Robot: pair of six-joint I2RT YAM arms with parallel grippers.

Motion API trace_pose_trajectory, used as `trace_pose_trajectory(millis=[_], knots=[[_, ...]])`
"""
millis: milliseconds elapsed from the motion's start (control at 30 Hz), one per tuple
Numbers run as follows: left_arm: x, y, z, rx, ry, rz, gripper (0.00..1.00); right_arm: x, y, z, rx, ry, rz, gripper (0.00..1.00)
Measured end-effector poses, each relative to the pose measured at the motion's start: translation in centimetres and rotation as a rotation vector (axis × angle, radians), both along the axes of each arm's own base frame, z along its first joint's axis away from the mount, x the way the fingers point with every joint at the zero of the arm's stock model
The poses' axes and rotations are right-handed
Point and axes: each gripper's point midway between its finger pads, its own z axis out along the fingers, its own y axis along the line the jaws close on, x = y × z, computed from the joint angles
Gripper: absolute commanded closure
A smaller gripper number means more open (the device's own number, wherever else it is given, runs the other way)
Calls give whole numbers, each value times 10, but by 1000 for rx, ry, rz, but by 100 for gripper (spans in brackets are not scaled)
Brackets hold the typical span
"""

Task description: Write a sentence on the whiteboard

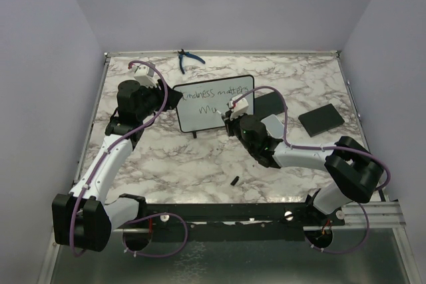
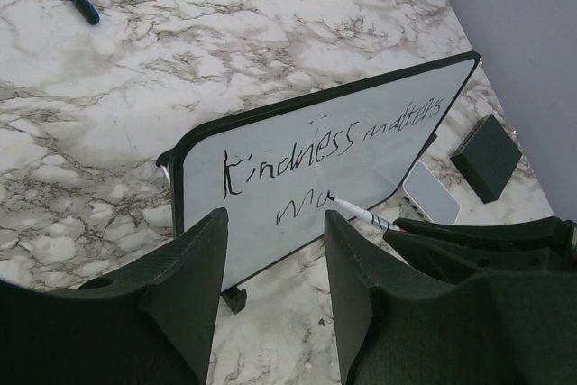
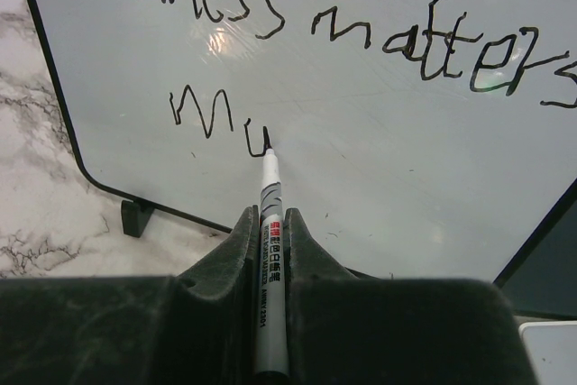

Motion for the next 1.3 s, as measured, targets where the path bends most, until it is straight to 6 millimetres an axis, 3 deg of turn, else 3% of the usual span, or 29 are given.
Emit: trace_pose_trajectory(millis=[1300], knots=[[0, 0, 1, -1, -3, 0, 51, -3, -4, -10, -13, 30, -7, 99]])
